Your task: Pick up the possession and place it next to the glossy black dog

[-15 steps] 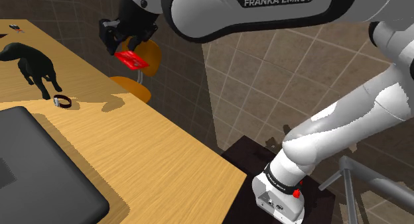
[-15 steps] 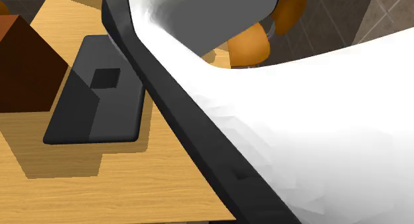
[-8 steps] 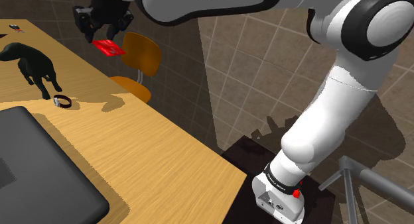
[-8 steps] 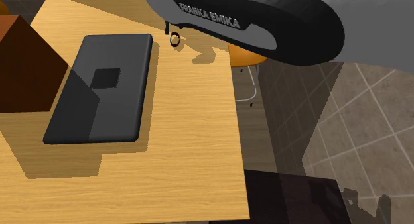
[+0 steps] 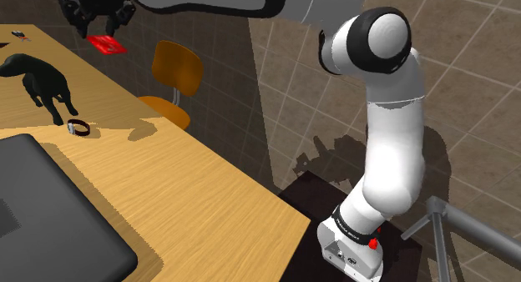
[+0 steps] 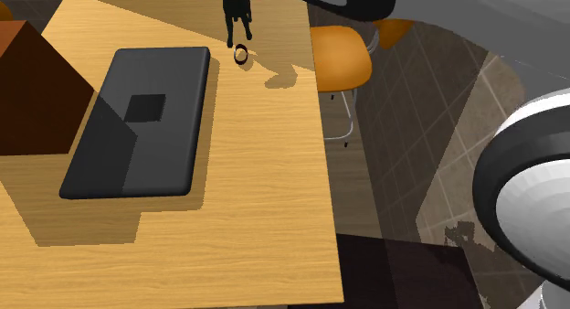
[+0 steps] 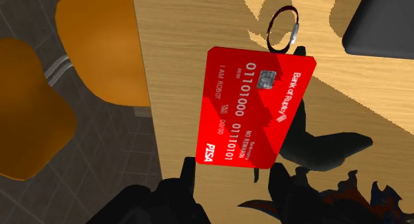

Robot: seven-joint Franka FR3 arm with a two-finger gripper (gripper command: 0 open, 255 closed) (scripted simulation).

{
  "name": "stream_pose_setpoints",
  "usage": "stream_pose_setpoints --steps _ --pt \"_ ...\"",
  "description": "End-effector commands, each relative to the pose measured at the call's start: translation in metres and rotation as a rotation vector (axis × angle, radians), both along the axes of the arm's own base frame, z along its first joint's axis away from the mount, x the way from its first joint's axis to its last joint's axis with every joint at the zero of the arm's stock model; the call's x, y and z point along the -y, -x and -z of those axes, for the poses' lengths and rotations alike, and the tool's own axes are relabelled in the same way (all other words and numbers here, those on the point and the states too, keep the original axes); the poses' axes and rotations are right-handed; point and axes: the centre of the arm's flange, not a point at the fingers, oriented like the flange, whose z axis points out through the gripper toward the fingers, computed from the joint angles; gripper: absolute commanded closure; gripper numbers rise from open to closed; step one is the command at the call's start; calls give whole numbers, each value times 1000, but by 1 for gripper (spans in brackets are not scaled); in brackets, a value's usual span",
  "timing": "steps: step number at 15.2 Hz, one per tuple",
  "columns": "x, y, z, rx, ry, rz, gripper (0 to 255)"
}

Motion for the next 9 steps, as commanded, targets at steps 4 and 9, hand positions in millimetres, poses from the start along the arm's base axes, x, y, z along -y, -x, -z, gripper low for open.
stream_pose_setpoints --steps 4,9 --pt "-11 -54 6 -1 3 3 255" --pt "-11 -54 32 -1 3 3 255"
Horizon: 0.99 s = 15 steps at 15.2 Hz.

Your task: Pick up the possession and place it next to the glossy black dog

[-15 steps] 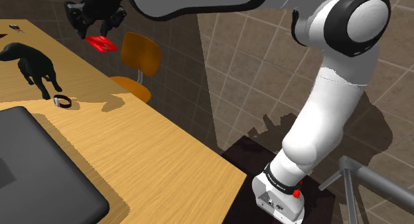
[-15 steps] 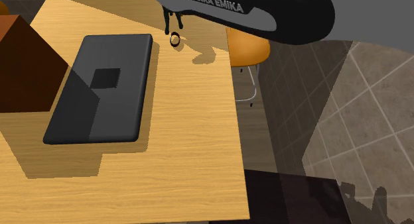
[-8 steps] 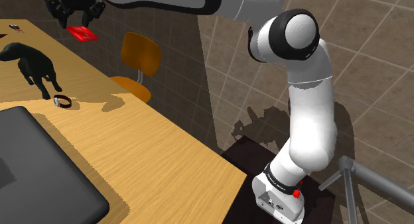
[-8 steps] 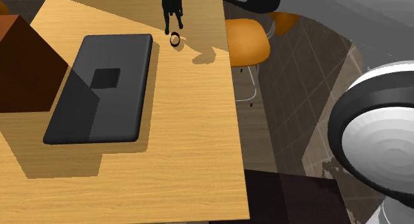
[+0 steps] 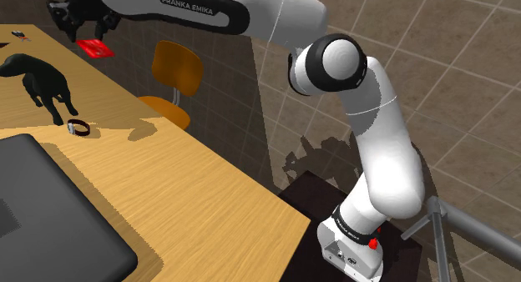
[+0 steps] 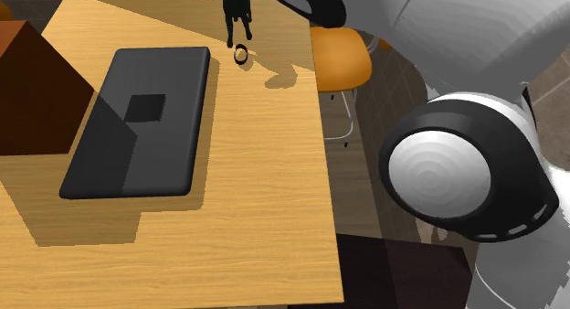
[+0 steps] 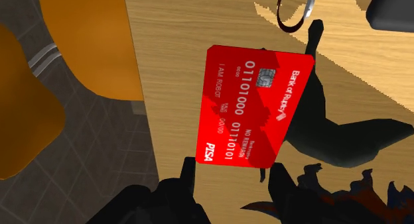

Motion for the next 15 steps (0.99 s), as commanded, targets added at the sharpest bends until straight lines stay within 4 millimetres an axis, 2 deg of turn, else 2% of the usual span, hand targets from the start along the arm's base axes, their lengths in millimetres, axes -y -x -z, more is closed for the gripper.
stream_pose_setpoints --steps 1,15 --pt "1 0 11 0 0 0 255" --pt "1 0 85 0 0 0 255"
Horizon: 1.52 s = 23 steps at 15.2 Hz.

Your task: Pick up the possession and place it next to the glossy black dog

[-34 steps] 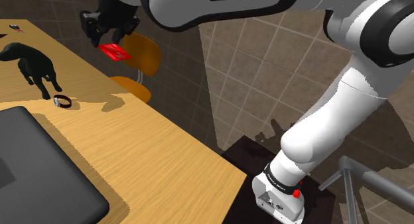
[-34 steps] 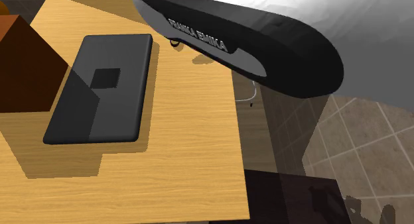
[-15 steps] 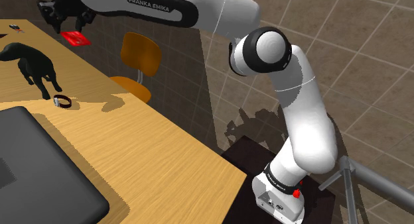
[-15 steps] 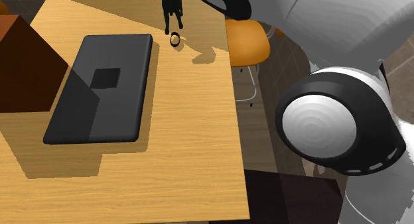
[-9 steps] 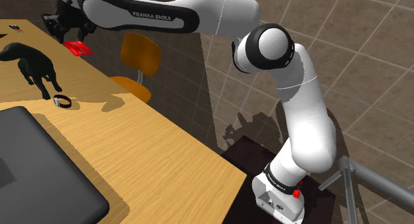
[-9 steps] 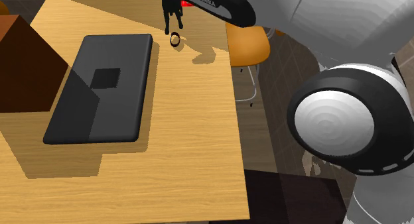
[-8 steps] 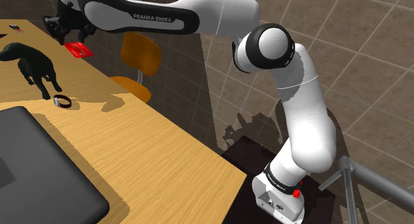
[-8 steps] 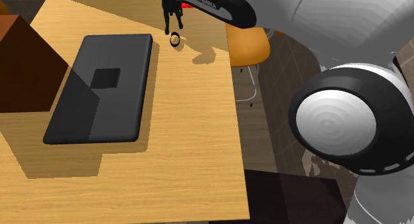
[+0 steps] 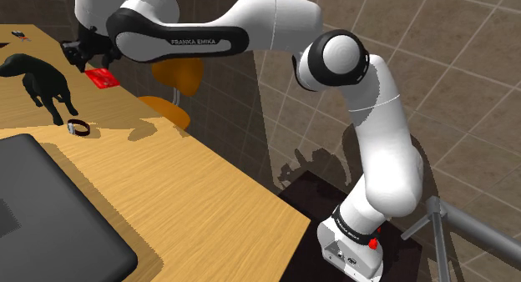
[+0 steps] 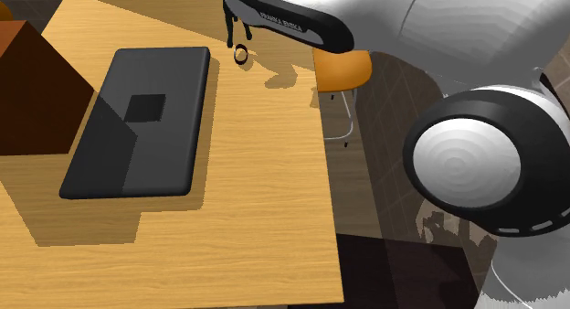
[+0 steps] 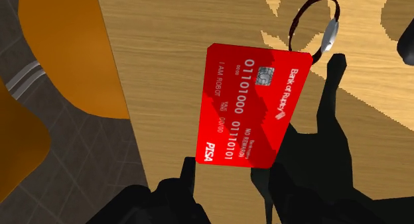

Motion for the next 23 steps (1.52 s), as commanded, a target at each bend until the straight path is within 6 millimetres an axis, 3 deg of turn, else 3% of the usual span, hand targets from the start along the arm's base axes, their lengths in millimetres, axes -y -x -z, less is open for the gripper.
stream_pose_setpoints --steps 1,23 --pt "-1 1 11 0 0 0 255" --pt "-1 1 127 0 0 0 255"
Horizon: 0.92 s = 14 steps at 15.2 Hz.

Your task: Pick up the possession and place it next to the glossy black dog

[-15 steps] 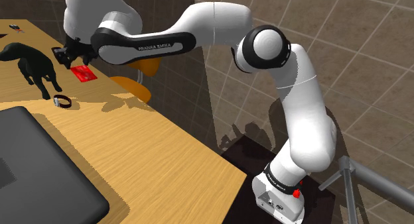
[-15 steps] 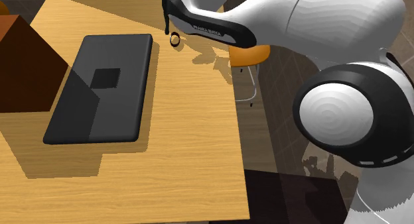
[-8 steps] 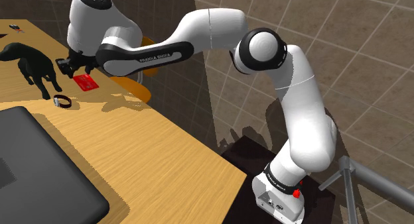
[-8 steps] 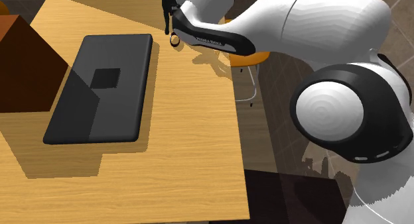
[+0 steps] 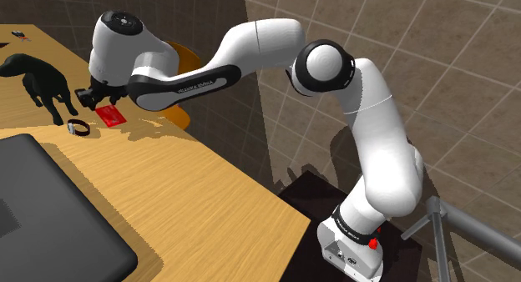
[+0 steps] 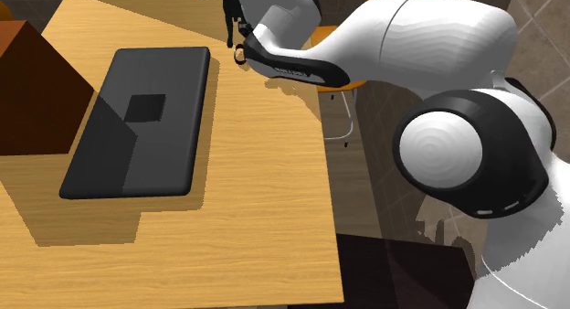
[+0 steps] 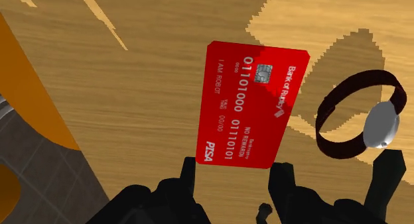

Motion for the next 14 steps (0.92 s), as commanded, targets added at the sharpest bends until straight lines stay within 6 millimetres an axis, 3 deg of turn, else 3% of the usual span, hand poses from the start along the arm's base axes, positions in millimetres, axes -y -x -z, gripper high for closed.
stream_pose_setpoints --steps 1,5,12,13,14 --pt "0 -1 11 0 0 0 255" --pt "0 -1 32 0 0 0 255" --pt "0 -1 32 0 0 0 255" --pt "0 -1 32 0 0 0 0" --pt "0 -1 32 0 0 0 0"
